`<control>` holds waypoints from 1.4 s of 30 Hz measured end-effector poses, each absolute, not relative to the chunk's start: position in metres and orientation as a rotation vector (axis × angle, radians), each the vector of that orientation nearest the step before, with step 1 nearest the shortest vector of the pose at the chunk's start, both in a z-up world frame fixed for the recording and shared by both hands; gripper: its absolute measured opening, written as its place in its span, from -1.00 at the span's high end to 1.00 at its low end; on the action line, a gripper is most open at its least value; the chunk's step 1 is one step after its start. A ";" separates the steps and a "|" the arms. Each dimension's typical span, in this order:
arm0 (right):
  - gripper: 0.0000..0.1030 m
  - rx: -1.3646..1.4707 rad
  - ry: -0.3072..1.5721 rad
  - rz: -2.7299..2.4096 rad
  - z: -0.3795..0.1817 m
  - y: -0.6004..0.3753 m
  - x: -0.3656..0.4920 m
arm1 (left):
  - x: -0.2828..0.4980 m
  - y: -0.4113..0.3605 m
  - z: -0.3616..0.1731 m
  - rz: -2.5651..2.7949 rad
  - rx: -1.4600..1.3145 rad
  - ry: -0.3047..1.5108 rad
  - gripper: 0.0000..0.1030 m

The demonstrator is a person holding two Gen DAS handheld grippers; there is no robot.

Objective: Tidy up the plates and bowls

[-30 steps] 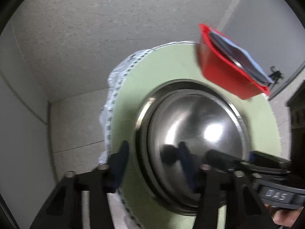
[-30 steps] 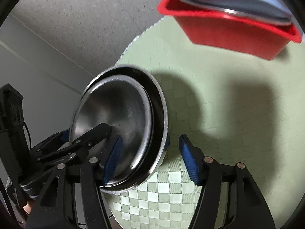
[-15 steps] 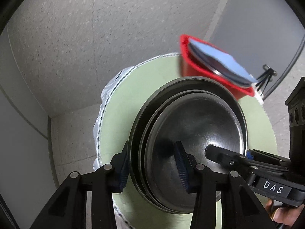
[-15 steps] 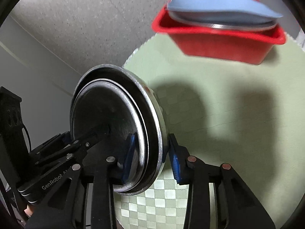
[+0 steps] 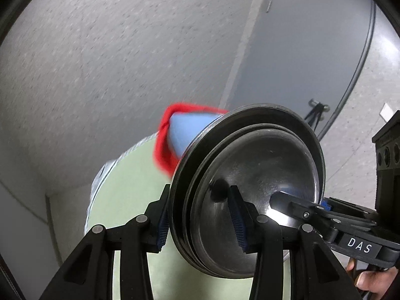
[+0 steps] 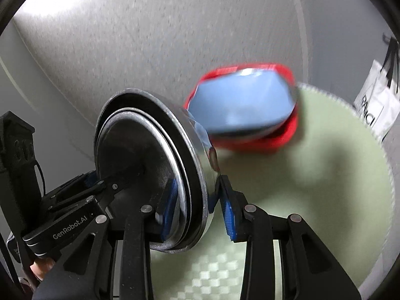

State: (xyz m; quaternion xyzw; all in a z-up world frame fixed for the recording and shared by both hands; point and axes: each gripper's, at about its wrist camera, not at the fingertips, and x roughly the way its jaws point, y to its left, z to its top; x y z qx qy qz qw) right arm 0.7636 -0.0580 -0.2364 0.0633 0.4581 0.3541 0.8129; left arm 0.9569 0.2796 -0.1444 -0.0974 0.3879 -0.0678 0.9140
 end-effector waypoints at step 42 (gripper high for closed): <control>-0.24 0.085 1.060 0.671 -0.271 -0.041 0.915 | 1.094 0.225 -0.177 0.018 -0.178 0.924 -0.39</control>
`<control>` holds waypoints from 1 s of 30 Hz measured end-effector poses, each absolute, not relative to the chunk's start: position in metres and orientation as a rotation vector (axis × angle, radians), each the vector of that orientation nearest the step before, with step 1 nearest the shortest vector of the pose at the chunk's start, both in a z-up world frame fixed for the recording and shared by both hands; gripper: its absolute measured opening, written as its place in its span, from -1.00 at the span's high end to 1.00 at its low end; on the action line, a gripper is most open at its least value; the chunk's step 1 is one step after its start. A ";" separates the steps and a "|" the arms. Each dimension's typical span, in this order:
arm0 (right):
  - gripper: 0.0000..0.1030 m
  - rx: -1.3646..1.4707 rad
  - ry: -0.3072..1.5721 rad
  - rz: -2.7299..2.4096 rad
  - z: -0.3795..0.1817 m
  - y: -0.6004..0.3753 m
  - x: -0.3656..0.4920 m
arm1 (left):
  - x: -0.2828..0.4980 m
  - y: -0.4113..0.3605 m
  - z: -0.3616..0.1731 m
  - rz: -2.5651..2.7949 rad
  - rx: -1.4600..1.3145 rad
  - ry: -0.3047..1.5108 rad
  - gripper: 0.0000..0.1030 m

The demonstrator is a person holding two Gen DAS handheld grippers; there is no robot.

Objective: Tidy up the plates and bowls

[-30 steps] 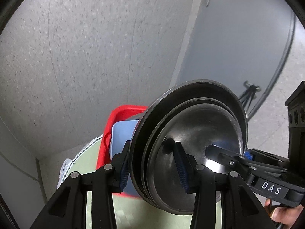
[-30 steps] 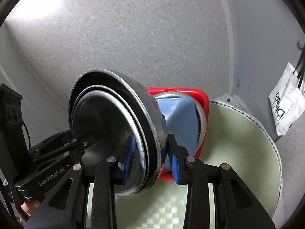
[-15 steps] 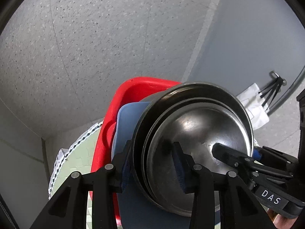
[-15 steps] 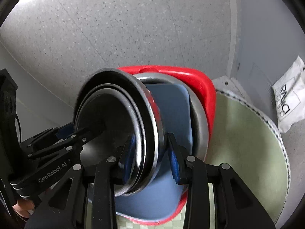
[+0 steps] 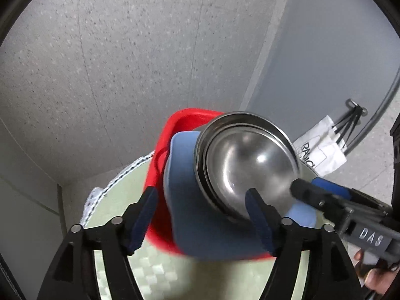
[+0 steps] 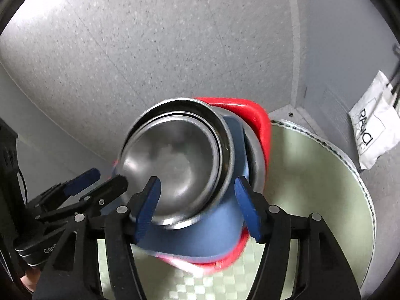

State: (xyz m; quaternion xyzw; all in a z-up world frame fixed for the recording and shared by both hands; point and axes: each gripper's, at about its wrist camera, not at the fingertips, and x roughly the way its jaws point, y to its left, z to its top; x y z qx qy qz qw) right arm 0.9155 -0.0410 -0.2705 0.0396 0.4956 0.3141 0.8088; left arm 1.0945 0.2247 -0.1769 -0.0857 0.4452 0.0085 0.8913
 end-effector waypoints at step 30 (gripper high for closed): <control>-1.00 0.097 0.540 0.488 -0.116 -0.312 0.473 | 0.494 0.044 -0.038 -0.042 -0.032 0.444 -0.99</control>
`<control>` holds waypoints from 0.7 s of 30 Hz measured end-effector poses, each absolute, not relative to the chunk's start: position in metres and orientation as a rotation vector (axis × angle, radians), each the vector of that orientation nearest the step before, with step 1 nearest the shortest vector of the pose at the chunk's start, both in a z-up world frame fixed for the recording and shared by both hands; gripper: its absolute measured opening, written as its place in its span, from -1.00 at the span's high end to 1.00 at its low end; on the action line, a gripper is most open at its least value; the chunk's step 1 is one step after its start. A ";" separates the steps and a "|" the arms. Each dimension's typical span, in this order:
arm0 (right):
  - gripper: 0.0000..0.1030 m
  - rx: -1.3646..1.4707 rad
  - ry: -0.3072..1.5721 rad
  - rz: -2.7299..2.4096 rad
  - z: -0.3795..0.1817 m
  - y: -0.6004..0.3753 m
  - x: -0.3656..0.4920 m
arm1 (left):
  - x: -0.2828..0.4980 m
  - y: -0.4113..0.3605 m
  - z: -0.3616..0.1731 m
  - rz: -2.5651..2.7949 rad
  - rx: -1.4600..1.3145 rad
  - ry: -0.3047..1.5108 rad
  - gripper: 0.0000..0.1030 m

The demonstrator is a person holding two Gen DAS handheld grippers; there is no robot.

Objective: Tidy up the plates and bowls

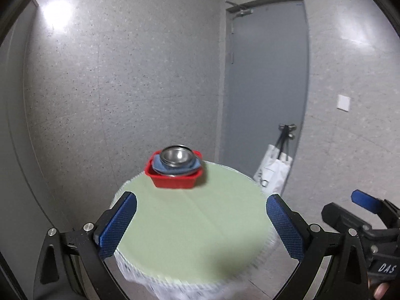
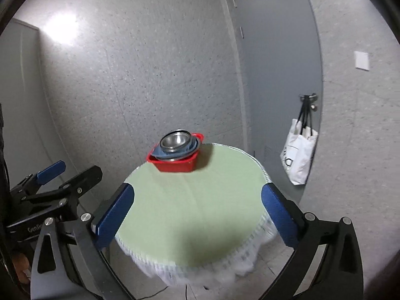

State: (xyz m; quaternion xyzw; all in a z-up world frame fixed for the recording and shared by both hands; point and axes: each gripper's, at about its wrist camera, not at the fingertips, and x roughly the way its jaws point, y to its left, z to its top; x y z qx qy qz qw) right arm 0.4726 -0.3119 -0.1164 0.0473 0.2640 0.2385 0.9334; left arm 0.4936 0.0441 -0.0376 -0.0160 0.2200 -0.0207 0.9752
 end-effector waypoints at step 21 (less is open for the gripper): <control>-1.00 0.084 0.391 0.411 -0.057 -0.448 0.187 | 0.071 -0.022 0.011 -0.089 0.012 0.298 -0.99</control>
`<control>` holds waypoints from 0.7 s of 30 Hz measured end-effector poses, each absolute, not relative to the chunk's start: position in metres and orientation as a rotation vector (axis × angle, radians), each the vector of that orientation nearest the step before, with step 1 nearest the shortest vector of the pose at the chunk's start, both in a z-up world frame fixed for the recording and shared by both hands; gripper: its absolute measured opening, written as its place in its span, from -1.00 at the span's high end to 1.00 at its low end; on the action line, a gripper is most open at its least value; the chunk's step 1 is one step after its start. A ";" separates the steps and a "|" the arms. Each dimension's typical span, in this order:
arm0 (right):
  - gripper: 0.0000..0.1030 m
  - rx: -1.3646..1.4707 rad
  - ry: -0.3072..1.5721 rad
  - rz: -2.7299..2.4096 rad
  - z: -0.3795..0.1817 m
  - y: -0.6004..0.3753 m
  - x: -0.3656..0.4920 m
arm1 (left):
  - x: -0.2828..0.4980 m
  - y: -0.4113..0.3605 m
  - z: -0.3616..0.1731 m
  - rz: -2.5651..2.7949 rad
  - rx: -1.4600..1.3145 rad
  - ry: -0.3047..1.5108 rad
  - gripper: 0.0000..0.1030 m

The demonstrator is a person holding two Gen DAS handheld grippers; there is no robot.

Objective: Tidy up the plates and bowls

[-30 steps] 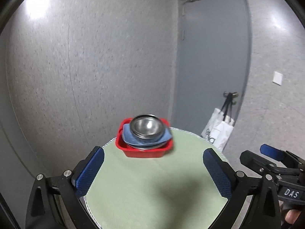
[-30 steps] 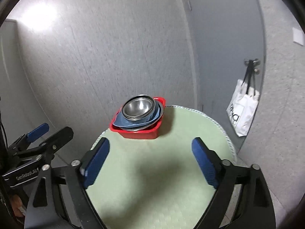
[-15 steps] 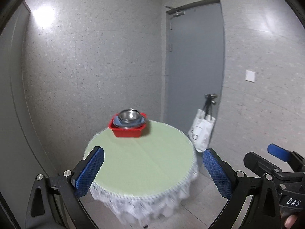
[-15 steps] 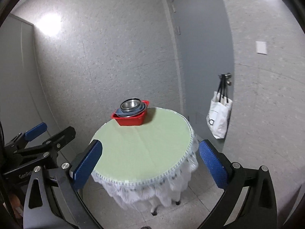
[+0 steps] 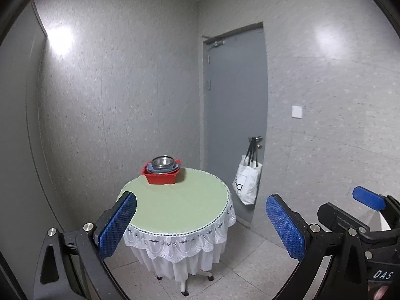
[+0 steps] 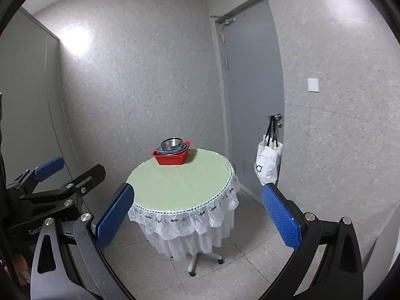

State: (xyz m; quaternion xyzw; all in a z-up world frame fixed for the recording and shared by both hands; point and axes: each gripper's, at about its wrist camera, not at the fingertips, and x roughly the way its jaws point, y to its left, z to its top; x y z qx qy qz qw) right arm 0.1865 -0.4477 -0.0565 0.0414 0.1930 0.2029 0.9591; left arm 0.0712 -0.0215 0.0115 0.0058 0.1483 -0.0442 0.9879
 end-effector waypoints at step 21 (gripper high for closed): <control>-1.00 0.070 0.346 0.301 -0.028 -0.494 -0.076 | -0.276 0.016 0.026 -0.133 0.014 0.256 -0.99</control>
